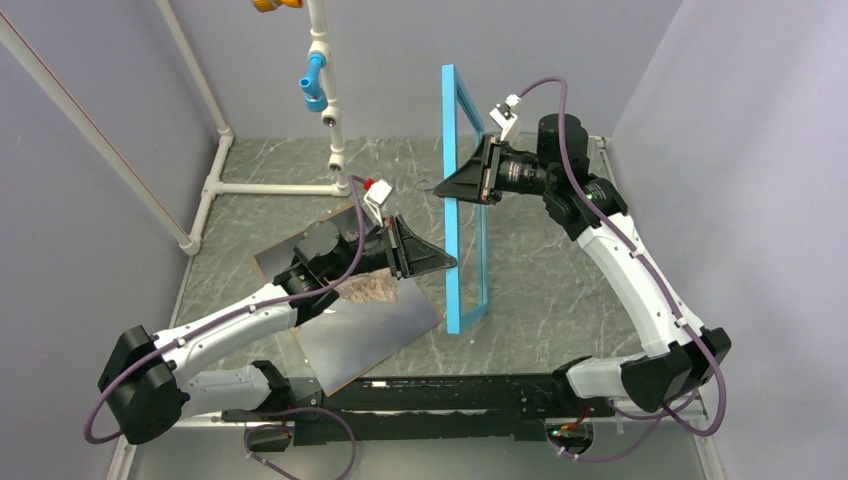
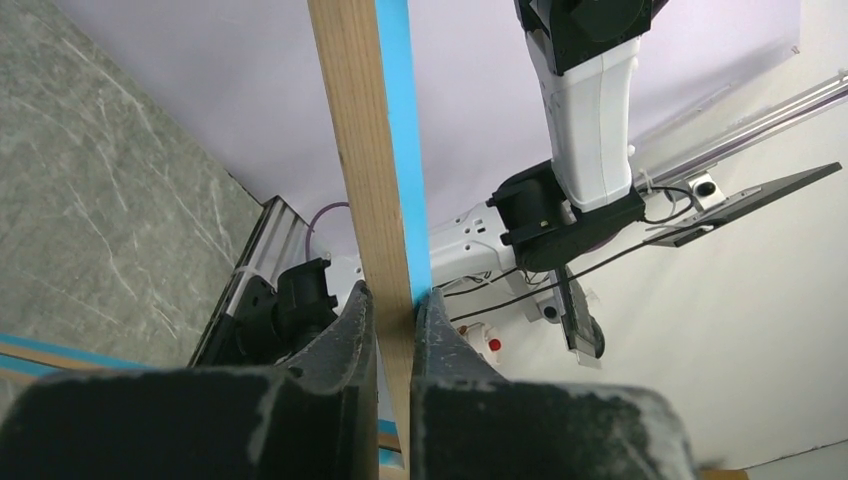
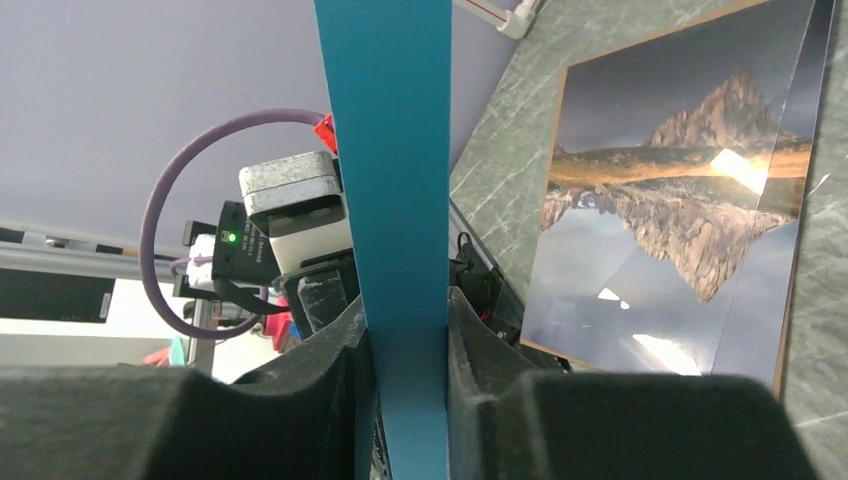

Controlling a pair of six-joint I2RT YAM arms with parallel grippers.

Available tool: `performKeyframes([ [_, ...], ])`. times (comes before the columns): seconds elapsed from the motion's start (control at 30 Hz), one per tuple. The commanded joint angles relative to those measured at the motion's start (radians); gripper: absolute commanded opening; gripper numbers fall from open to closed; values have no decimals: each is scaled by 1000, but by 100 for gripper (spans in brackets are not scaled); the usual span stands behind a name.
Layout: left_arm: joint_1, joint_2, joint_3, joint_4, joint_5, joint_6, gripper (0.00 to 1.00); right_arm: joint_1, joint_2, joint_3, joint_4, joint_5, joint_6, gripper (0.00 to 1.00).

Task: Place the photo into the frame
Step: Turn over the photo frame at the center of the board.

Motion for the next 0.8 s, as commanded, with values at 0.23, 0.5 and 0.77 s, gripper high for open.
performKeyframes([
  [0.23, -81, -44, 156, -323, -176, 251, 0, -12, -22, 7, -25, 80, 25, 70],
  [0.5, -113, -33, 234, -485, -279, 289, 0, -11, -44, 74, -187, 208, -64, 84],
  [0.77, -135, -1, 284, -558, -334, 301, 0, 42, -83, 165, -362, 441, -140, 84],
])
